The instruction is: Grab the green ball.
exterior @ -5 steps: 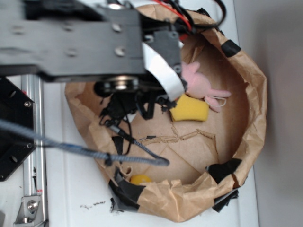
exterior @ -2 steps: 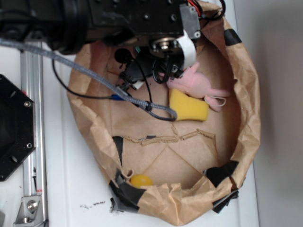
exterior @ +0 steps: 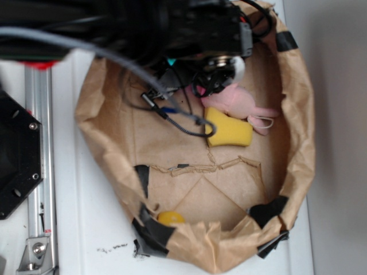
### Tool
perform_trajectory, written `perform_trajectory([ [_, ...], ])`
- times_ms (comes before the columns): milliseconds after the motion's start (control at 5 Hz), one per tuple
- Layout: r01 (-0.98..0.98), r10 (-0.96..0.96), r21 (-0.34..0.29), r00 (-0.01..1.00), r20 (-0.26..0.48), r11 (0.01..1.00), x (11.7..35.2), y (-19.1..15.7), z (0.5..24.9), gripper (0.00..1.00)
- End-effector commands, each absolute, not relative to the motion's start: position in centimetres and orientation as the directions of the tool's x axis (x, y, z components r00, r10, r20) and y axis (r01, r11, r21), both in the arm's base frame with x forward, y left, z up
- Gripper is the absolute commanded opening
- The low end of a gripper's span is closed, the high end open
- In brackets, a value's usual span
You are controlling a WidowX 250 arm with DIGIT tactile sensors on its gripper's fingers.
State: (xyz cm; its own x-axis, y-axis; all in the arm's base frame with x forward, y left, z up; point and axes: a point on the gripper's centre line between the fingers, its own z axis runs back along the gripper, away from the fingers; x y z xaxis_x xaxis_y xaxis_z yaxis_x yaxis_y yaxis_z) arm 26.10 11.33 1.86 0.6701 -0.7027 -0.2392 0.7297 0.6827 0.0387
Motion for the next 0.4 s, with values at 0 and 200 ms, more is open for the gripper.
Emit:
perform_trajectory([
  [0,0.695,-0.671,0.052,0.708,-0.222,0.717,25.9,11.7,3.3,0.0],
  [200,0.713,-0.7,0.048,0.697,-0.158,0.699,26.2,9.9,6.1,0.0],
])
